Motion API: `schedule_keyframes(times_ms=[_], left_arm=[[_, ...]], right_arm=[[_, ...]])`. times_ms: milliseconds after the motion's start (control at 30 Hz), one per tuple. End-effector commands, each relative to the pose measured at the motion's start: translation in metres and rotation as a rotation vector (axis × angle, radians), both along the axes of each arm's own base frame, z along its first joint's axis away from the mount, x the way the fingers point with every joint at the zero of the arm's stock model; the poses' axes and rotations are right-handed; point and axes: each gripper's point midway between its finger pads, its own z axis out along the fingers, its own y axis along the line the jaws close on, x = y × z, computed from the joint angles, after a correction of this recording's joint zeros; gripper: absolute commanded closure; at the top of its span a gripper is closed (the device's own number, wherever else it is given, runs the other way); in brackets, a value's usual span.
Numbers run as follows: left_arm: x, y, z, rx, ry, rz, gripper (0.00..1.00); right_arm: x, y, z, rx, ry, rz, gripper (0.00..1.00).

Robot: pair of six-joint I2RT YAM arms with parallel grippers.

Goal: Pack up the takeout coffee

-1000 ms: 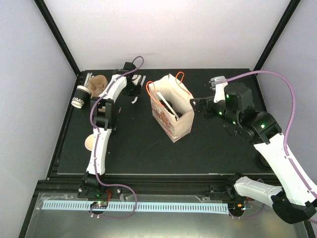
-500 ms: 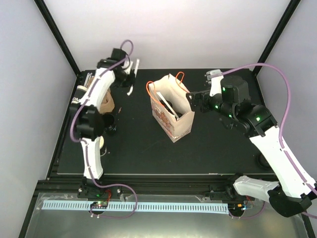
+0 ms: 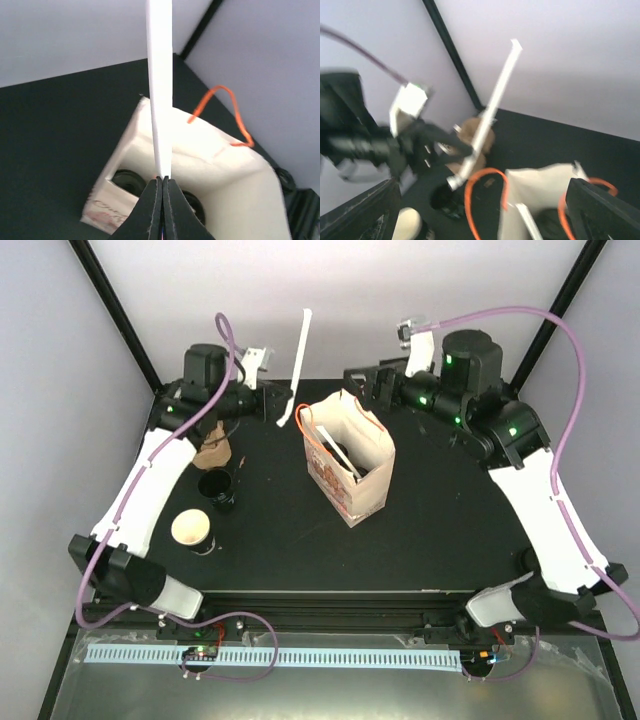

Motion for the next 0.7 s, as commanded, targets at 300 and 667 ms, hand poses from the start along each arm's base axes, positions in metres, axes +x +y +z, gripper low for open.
schedule_keyframes(times_ms=[300,667], left_arm=[[-0.100,-0.036,0.065,-0.279,-0.264,-0.313,0.98],[-0.117,-0.037,0.059,-0.293,-0.222,-0.339,0.98]], right_arm=[[0.032,0.044,0.032,0.253,0.124,0.065,0.38],[0.023,0.077,0.037,0.341,0.125,0.271,0.52]])
